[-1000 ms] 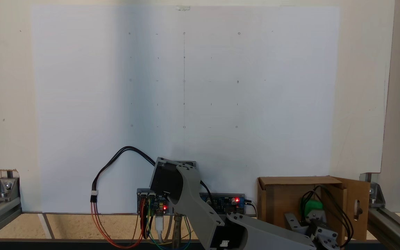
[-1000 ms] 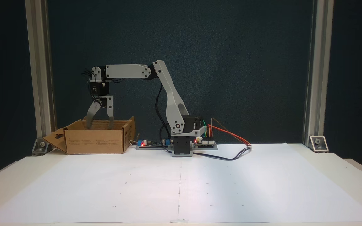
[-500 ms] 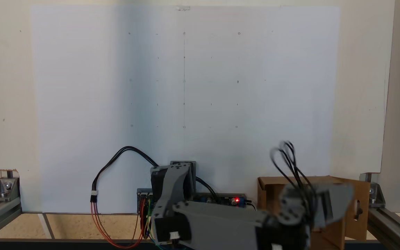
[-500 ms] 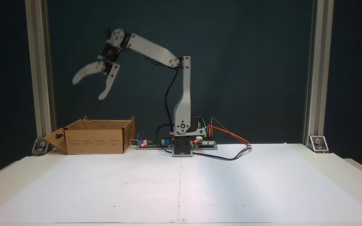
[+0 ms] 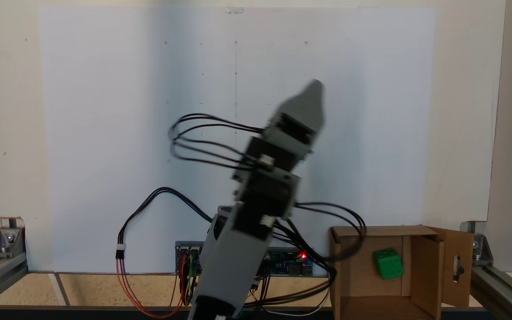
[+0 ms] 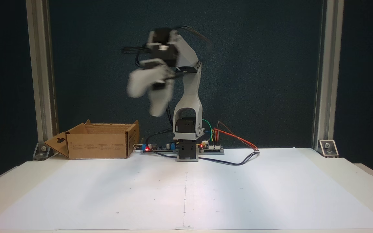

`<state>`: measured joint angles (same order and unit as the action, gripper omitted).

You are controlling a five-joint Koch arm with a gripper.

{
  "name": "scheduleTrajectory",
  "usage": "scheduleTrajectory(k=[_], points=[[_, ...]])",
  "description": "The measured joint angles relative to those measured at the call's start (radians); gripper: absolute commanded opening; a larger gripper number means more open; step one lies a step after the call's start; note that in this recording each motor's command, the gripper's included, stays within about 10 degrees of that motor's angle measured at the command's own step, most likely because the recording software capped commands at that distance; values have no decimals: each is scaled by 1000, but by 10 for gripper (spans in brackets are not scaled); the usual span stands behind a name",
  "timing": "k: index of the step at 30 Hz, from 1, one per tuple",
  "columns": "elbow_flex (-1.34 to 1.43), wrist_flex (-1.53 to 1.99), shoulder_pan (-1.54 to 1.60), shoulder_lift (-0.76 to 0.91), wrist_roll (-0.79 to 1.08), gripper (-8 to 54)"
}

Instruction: Grasp a green dice and put it in the bin.

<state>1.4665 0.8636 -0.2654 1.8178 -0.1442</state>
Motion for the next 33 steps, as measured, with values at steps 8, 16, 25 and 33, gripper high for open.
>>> scheduleTrajectory(k=[8,16,25,33], points=[[502,-370,311,183,-2,440],[581,-669,241,347,0,458],[973,-1055,204,440,3,460],[1195,-1384,204,440,5,458]])
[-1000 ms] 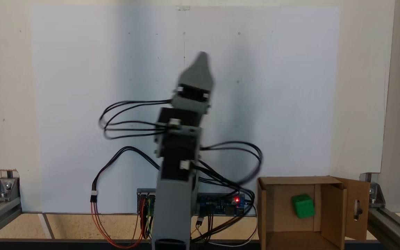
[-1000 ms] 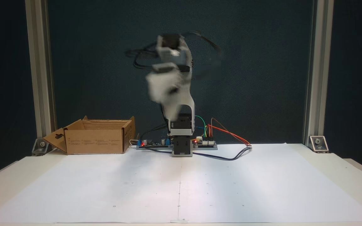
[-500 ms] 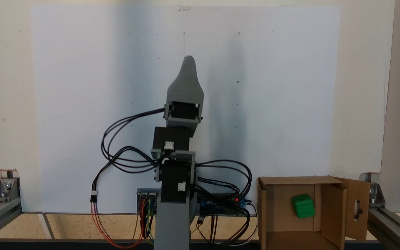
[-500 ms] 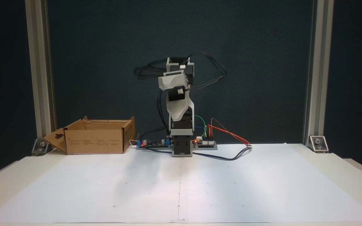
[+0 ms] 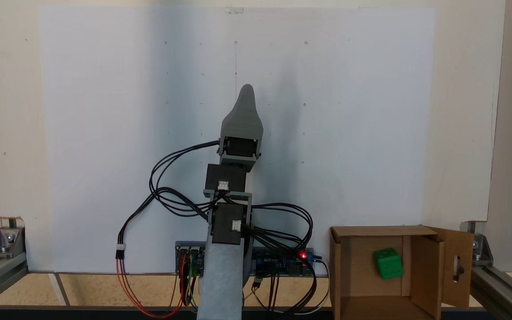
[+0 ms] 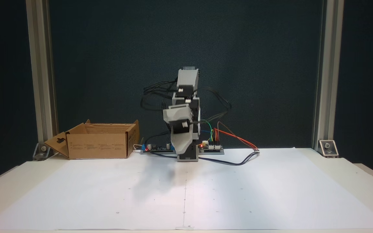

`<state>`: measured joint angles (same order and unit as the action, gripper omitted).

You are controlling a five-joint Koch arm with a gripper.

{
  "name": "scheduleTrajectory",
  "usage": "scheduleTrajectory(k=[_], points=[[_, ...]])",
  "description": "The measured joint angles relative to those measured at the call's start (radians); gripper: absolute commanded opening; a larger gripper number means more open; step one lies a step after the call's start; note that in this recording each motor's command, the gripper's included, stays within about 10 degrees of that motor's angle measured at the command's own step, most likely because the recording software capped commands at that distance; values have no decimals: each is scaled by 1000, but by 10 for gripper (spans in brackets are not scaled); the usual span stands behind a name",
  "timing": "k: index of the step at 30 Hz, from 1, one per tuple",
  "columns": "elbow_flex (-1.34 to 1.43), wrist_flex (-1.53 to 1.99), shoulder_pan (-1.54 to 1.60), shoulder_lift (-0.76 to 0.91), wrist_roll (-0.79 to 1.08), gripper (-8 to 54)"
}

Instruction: Grasp a green dice and put it in the bin.

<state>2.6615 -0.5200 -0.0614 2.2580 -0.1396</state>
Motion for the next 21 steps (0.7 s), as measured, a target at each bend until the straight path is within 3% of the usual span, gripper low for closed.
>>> scheduleTrajectory(k=[21], points=[[365,-770,6,0,2,440]])
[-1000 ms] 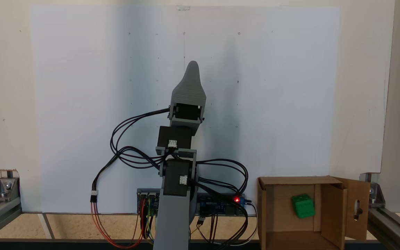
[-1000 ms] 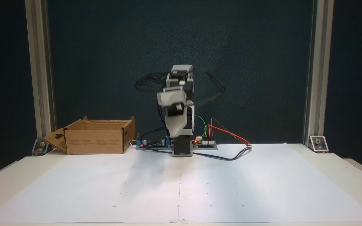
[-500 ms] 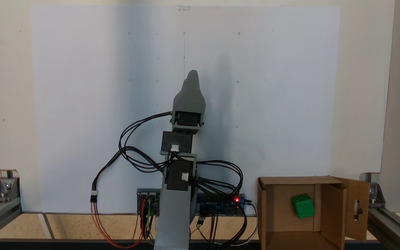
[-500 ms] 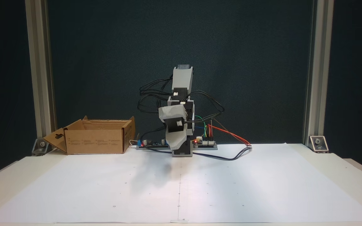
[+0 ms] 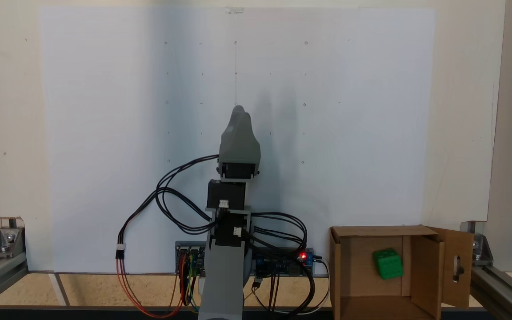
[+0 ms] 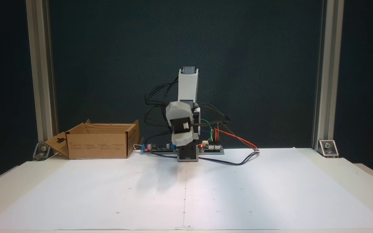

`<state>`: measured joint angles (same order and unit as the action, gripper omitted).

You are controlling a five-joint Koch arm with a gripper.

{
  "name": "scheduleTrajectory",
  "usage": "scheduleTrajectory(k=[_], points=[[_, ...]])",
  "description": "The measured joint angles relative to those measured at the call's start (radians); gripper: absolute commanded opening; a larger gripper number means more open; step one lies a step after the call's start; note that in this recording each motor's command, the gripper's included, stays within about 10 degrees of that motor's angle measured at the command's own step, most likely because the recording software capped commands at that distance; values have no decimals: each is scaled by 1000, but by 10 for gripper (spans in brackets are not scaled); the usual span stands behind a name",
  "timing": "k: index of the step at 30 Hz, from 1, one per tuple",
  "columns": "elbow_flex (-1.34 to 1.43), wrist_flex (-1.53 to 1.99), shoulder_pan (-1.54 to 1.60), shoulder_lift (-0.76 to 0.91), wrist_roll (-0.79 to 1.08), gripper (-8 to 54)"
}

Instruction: Grasp a green dice and put it in the bin.

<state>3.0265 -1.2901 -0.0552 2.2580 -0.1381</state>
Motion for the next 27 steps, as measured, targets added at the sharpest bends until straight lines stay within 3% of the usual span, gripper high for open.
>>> scheduleTrajectory(k=[27], points=[[51,-129,21,0,2,445]])
